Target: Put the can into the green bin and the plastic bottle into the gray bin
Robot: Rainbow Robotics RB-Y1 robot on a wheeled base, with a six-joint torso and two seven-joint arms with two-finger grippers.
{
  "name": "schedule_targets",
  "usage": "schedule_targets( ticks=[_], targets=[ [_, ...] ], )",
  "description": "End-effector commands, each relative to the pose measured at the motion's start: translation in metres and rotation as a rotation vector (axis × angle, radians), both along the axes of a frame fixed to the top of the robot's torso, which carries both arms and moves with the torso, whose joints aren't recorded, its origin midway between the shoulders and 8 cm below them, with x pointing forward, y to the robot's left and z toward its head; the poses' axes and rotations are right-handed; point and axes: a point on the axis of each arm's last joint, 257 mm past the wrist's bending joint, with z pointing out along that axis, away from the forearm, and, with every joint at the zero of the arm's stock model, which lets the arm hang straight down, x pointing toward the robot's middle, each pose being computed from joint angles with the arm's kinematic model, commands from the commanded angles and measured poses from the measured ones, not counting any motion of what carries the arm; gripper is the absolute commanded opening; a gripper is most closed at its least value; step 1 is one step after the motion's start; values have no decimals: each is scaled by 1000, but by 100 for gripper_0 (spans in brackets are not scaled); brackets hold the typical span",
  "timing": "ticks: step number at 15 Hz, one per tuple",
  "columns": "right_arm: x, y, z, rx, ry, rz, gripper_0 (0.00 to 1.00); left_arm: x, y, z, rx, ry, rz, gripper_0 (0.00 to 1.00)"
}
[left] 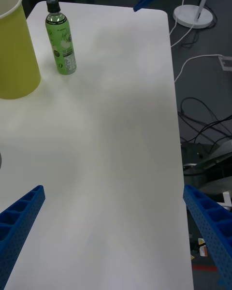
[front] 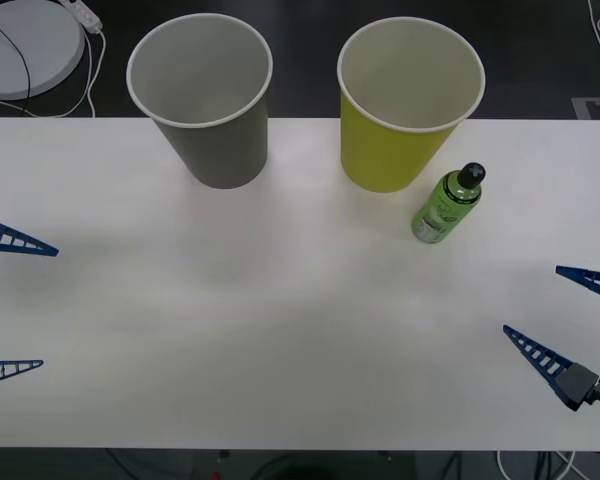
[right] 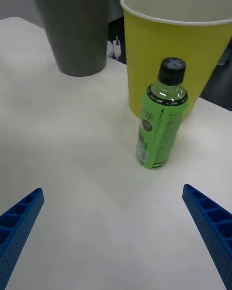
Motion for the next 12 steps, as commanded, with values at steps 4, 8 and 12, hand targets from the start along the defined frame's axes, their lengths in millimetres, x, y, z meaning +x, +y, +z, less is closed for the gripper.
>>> schedule_targets(
  ticks=[4,8,12],
  targets=[
    [6,-14,-9,92,17,-126,100,0,0,0,0,0,0,100],
    [12,-14,-9,147,5,-163,100,0,0,0,0,0,0,100],
    [25,-9,-11,184,-12,-190,100,0,0,0,0,0,0,100]
  ],
)
